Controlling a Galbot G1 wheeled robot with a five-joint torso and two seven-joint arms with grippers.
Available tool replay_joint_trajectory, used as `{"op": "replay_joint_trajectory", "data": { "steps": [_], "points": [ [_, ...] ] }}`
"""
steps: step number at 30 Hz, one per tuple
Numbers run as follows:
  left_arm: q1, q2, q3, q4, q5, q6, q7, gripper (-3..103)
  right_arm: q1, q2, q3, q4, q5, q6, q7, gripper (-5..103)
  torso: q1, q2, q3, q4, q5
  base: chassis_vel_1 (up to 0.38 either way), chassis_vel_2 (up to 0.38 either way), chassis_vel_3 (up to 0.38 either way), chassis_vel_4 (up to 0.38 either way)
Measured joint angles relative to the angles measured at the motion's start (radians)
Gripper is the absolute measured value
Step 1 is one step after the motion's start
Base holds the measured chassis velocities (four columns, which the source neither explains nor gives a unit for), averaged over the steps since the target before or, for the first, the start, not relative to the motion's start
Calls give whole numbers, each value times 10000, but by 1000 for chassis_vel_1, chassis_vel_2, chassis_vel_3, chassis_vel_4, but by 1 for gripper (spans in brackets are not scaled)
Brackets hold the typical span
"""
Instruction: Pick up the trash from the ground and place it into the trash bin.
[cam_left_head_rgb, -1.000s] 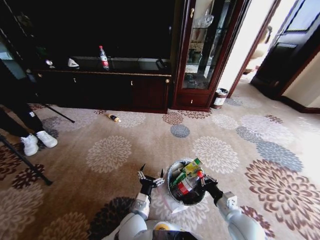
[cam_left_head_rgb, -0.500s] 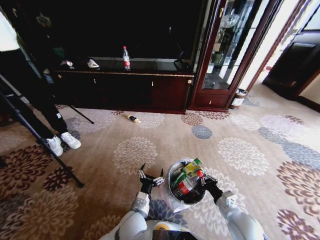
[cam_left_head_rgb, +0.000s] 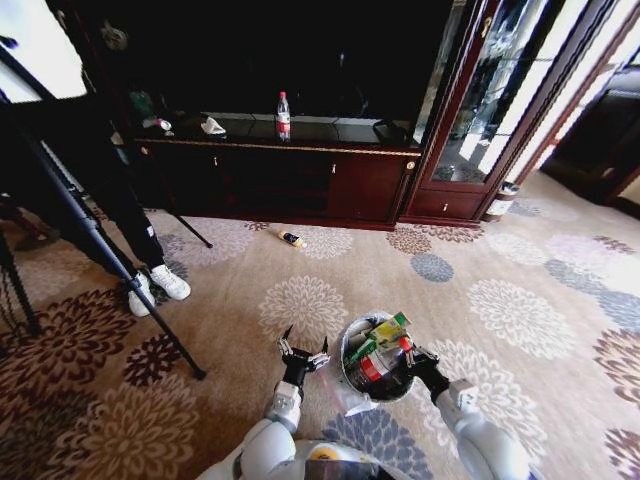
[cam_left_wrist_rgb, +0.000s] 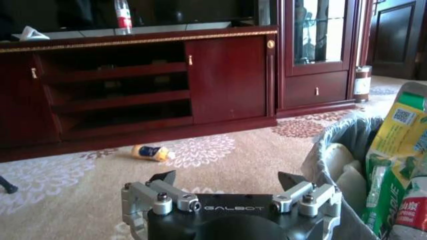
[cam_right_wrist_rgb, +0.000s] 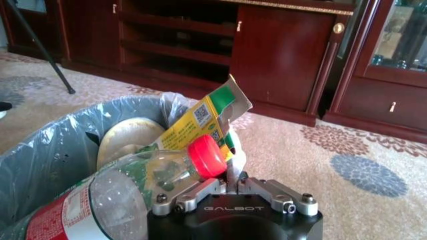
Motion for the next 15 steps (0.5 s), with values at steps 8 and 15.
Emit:
{"op": "replay_joint_trajectory", "data": {
  "steps": [8,15],
  "points": [
    [-44,3,29,44,5,2,43,100,-45,23,61,-90,-175,234,-288,2,0,0,-1,0,-15,-25,-27,13,26],
    [-78,2,29,50,-12,17,54,100,21,-44,57,-110,-147,263,-290,2,0,0,-2,2,-7,0,0,0,0]
  ]
}}
